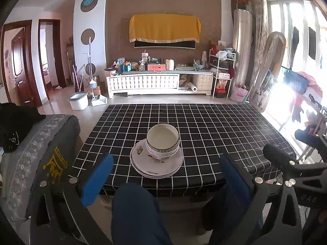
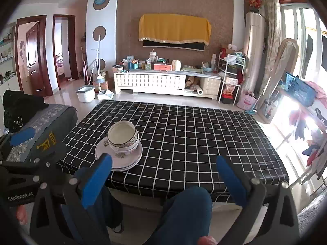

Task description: Organize plates and bowls

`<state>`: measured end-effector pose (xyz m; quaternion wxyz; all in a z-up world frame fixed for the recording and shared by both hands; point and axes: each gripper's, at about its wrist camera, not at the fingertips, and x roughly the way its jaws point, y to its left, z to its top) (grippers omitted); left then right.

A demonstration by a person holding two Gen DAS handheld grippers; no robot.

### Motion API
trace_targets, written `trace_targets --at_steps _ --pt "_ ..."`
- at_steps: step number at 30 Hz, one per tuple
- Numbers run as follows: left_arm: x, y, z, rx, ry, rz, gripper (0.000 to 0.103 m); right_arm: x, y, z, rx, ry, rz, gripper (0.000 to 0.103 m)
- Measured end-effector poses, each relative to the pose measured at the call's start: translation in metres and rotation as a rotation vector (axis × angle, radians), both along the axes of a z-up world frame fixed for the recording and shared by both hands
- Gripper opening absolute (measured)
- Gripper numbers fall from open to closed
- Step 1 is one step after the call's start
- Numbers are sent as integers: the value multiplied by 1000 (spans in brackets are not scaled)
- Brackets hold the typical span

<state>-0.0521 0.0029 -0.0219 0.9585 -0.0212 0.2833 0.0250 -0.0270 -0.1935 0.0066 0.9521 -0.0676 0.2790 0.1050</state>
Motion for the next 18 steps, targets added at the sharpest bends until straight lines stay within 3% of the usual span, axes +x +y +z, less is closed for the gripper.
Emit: trace_targets --at_steps 18 --pt "-4 0 -3 11 11 -14 102 -2 1 -2 7 0 -23 103"
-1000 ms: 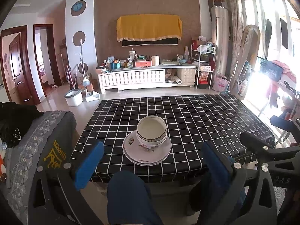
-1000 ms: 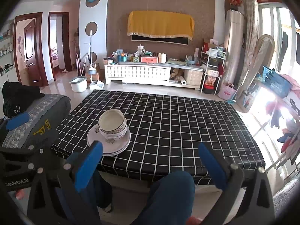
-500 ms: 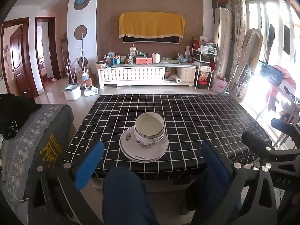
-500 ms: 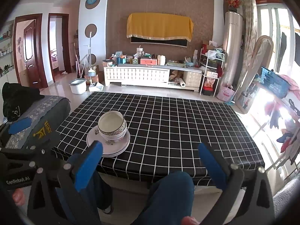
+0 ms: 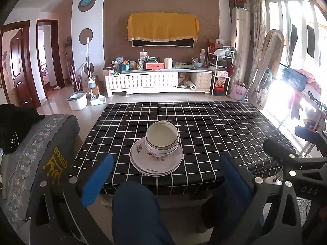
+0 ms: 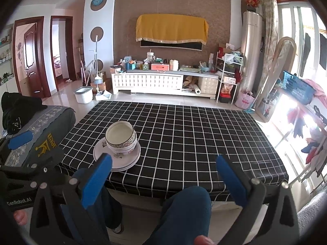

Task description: Organize plates and bowls

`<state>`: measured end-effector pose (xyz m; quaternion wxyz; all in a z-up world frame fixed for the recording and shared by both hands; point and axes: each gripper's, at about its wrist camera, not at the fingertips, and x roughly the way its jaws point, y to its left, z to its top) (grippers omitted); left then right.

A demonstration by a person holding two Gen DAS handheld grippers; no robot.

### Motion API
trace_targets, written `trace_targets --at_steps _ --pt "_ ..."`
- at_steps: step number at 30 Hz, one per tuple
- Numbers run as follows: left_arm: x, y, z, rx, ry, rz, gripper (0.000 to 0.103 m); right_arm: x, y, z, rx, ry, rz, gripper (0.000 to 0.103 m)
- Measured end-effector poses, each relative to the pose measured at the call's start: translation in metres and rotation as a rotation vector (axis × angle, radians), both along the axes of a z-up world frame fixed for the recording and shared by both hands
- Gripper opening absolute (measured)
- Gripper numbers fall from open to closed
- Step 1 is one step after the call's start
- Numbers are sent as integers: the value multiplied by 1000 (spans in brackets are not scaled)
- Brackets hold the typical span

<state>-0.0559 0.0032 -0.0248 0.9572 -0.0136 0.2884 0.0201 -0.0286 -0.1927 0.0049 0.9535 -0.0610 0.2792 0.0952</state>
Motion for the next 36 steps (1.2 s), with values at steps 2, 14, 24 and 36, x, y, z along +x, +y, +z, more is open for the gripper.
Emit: trace_targets --at_steps 2,14,24,36 --pt "1 0 0 -1 7 -1 102 0 0 0 0 1 1 103" --pt "0 -2 0 7 6 -3 102 0 2 -1 -3 -1 1 103" --pt "-2 -2 2 12 -3 -8 102 -1 3 -1 -2 -3 4 103" --pt "-2 -1 2 19 -6 -14 102 -2 3 -2 -3 -2 6 103"
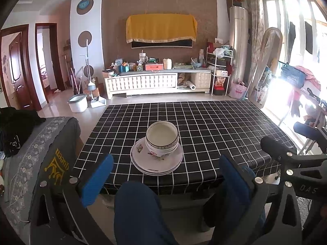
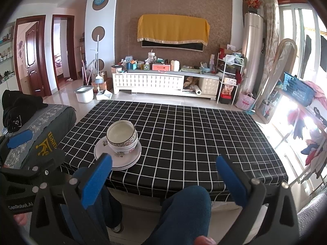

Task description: Organize plates and bowls

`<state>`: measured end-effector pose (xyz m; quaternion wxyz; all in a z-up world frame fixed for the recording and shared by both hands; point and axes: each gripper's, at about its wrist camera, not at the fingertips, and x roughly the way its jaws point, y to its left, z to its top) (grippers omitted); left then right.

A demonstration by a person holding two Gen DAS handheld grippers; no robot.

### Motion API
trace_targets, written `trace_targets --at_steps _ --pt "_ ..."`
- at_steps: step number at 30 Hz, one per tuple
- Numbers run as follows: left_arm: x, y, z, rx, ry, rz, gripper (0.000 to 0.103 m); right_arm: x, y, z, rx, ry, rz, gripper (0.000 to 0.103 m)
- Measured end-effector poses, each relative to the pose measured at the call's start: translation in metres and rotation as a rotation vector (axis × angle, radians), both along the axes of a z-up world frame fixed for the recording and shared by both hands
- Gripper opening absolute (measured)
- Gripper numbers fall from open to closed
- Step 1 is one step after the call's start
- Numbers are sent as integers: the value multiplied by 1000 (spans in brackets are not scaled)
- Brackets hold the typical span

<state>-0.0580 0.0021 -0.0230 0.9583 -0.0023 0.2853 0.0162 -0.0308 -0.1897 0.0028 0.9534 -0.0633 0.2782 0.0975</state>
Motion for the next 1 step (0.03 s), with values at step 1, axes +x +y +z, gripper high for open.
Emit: trace_targets --at_steps 1 --pt "0 0 0 2 -1 -1 102 0 0 0 0 1 0 103"
